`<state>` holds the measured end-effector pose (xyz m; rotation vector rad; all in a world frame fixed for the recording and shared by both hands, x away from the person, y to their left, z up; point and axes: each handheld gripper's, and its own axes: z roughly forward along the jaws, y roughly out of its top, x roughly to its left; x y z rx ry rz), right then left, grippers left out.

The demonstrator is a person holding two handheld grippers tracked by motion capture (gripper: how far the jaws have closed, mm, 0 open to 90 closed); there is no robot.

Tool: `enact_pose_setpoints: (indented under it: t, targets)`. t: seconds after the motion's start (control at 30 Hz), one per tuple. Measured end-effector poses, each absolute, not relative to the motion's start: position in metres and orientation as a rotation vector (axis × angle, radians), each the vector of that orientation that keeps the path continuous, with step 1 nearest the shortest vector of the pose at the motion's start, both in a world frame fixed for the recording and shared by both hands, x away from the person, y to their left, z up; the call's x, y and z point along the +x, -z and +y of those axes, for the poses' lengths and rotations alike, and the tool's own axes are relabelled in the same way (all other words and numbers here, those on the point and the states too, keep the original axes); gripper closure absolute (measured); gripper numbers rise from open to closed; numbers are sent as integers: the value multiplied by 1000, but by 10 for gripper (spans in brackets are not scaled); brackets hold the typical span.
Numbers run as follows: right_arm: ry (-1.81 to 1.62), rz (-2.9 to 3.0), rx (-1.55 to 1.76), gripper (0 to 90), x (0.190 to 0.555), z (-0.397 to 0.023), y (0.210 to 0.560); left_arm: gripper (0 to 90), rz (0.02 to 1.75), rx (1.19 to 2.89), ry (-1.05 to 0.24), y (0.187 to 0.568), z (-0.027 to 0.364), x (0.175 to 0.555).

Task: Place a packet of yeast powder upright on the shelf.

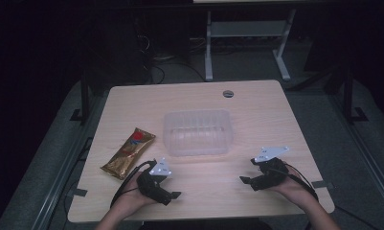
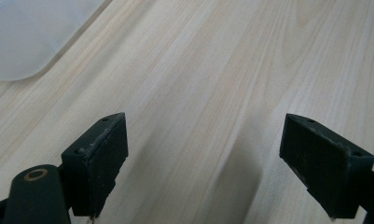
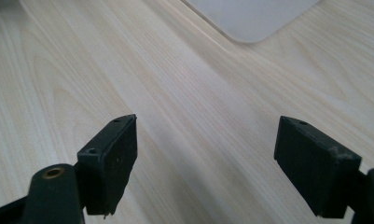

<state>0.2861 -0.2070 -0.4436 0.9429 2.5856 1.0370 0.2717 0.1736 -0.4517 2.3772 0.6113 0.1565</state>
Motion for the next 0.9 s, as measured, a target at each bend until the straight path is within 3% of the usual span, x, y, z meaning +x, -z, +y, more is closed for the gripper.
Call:
enact_pose_setpoints:
  t: [0.27, 0.9]
  targets:
    - [-1053, 2561, 958, 204, 285, -209, 441, 151, 650, 2382, -176, 444, 183, 273]
    - [-1053, 2547, 962, 190, 286, -209, 440, 175, 897, 2287, -332, 411, 250, 294]
